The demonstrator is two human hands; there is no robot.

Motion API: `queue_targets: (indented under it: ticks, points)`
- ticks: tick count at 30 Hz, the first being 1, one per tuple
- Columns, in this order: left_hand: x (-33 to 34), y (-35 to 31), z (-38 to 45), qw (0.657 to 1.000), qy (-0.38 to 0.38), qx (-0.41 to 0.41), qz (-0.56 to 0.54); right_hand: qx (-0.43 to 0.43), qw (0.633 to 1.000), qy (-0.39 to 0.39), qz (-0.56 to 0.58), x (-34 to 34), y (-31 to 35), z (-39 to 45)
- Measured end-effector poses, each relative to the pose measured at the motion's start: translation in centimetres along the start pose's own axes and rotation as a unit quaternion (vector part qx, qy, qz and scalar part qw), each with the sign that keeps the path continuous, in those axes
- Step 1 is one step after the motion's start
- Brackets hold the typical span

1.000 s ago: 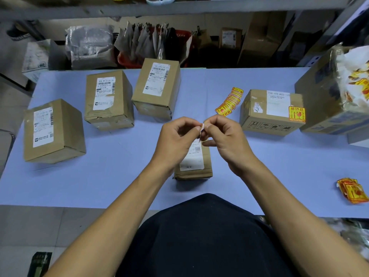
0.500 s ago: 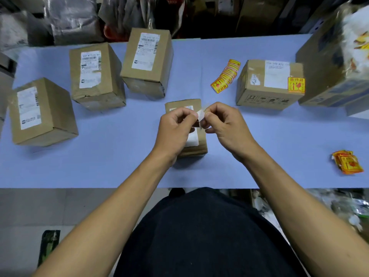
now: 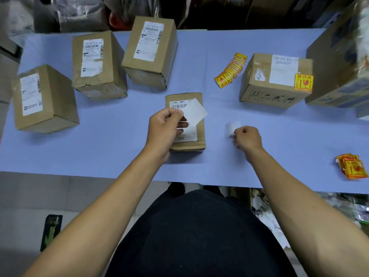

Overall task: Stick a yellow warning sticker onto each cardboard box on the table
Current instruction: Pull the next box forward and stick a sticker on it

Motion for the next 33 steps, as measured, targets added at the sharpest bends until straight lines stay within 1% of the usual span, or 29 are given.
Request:
queue_targets:
  ticks: [5, 10, 12, 14, 16, 18, 20, 22, 23, 24, 25, 26, 27, 28, 29, 30, 31, 32, 33]
  points:
    - [0.0, 0.2, 0.1, 1.0, 0.008, 0.0, 0.016, 0.001, 0.994, -0.048, -0.094, -0.7, -1.0, -0.1]
    - [0.4, 0.5, 0.1, 0.999, 0.021, -0.01, 0.024, 0.007, 0.991, -0.074, -0.112, -1.9, -0.7, -0.6]
    - [0.5, 0.6, 0.3, 0.999, 0.024, -0.016, 0.029, -0.015, 0.989, -0.093, -0.115, -2.4, 0.0, -1.8]
    - [0.6, 0.7, 0.5, 0.999, 0.027, -0.024, 0.032, -0.098, 0.985, -0.097, -0.105, -2.1, 1.6, -3.5]
    - [0.7, 0.8, 0.7, 0.998, 0.029, -0.04, 0.033, -0.225, 0.967, -0.07, -0.093, -0.7, 3.6, -5.8]
    - [0.6, 1.1, 0.8, 0.997, 0.026, -0.067, 0.023, -0.346, 0.932, -0.038, -0.102, 1.1, 5.1, -8.3]
    - [0.7, 1.4, 0.8, 0.994, 0.016, -0.109, -0.004, -0.441, 0.887, -0.046, -0.13, 2.4, 6.0, -10.1]
    - [0.6, 1.8, 0.6, 0.989, 0.013, -0.146, -0.035, -0.501, 0.847, -0.082, -0.158, 3.2, 6.6, -11.1]
    - [0.6, 1.9, 0.5, 0.986, 0.015, -0.159, -0.046, -0.516, 0.836, -0.098, -0.162, 3.4, 6.8, -11.4]
    - [0.5, 2.0, 0.5, 0.983, 0.019, -0.171, -0.062, -0.52, 0.832, -0.108, -0.158, 3.6, 7.0, -11.5]
    - [0.5, 2.1, 0.4, 0.979, 0.024, -0.184, -0.084, -0.515, 0.837, -0.111, -0.15, 3.7, 7.1, -11.5]
    - [0.4, 2.2, 0.3, 0.973, 0.03, -0.197, -0.114, -0.499, 0.85, -0.102, -0.136, 3.7, 7.2, -11.5]
    - [0.3, 2.2, 0.3, 0.967, 0.033, -0.205, -0.145, -0.471, 0.871, -0.081, -0.111, 3.6, 7.3, -11.3]
    - [0.2, 2.1, 0.3, 0.963, 0.033, -0.206, -0.171, -0.427, 0.901, -0.04, -0.072, 3.5, 7.4, -11.1]
    - [-0.1, 2.1, 0.5, 0.962, 0.028, -0.199, -0.184, -0.363, 0.931, 0.019, -0.019, 3.3, 7.6, -10.8]
    - [-0.4, 2.2, 0.7, 0.965, 0.023, -0.187, -0.184, -0.287, 0.953, 0.088, 0.044, 3.2, 7.8, -10.7]
    - [-0.7, 2.2, 1.0, 0.972, 0.023, -0.169, -0.162, -0.207, 0.961, 0.153, 0.099, 3.2, 7.9, -10.5]
    - [-0.9, 2.2, 1.1, 0.981, 0.031, -0.148, -0.125, -0.136, 0.959, 0.207, 0.135, 3.2, 7.8, -10.4]
    - [-1.1, 2.2, 1.2, 0.987, 0.049, -0.127, -0.08, -0.085, 0.954, 0.245, 0.148, 3.1, 7.6, -10.3]
Point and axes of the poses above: each hand's wrist, its own z-axis towards the middle knuckle, its own x-axis out of the palm, y = z × x, the point moved 4 cm from there along z, towards the middle knuckle, and after that the axes turned 7 degrees about x, right-handed, at the moved point
